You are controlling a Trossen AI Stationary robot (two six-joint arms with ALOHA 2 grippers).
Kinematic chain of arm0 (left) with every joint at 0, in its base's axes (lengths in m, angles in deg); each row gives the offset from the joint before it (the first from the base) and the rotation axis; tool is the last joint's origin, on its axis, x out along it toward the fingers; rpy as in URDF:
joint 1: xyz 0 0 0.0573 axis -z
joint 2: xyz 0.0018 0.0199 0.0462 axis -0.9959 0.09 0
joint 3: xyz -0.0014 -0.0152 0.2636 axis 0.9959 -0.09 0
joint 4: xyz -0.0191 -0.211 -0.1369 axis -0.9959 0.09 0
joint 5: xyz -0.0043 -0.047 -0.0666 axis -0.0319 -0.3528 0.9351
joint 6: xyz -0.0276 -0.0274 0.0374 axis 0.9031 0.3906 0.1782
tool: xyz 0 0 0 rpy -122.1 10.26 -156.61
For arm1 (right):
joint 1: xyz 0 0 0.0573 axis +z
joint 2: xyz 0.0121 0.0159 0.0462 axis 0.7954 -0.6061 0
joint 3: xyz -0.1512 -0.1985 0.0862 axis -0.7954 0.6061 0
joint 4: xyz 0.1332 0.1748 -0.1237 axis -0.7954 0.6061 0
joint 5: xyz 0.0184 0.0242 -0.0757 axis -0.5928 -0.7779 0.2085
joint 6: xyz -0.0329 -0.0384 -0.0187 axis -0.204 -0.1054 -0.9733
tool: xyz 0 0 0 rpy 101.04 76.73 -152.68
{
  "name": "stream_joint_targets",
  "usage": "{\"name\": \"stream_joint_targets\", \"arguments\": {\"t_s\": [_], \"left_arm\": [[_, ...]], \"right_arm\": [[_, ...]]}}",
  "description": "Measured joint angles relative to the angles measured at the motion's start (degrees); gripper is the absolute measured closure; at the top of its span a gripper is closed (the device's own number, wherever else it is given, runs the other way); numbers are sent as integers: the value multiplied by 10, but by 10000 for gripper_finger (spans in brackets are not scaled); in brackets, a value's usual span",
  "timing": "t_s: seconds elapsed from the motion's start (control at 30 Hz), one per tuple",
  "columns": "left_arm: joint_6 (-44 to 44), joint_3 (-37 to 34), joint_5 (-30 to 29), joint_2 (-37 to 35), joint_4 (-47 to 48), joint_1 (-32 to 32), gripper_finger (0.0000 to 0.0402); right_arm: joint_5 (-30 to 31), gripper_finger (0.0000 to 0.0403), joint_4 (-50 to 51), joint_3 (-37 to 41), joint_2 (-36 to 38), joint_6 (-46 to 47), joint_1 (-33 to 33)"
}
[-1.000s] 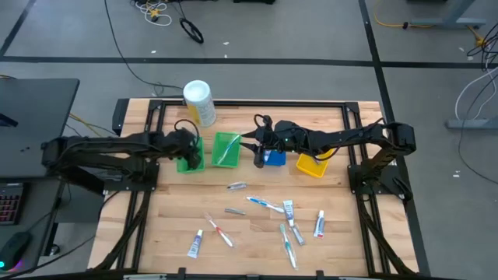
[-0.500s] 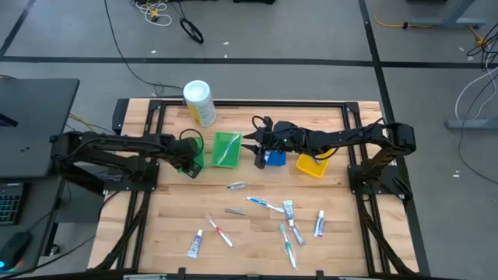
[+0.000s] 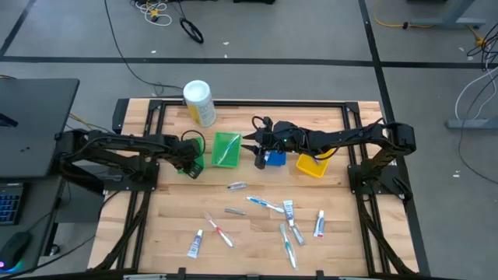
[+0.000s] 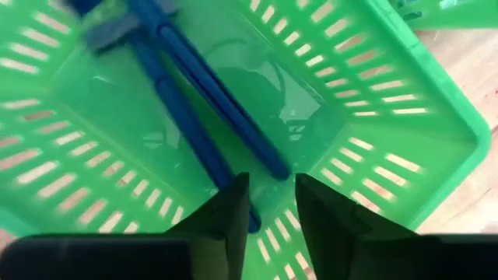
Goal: Pick & Place Travel size toiletries
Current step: Put the blue razor into the left green bin, then put the red toothbrush into the right green bin
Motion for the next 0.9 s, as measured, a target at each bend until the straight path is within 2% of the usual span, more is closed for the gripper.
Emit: {"name": "stream_joint_targets", "arguments": {"t_s": [0.2, 0.47, 0.7, 0.9], "left_arm": [[-10, 0, -59, -6, 0, 0, 266], [-68, 0, -91, -69, -11, 4, 283], [-173, 0, -121, -153, -97, 32, 295], [-264, 0, -116, -170, -164, 60, 295]], "right_arm": [[0, 251, 0, 0, 0, 0, 0], [-1, 251, 7, 0, 0, 7, 0], [-1, 250, 13, 0, -1, 5, 7], [-30, 218, 31, 0, -1, -15, 22]]}}
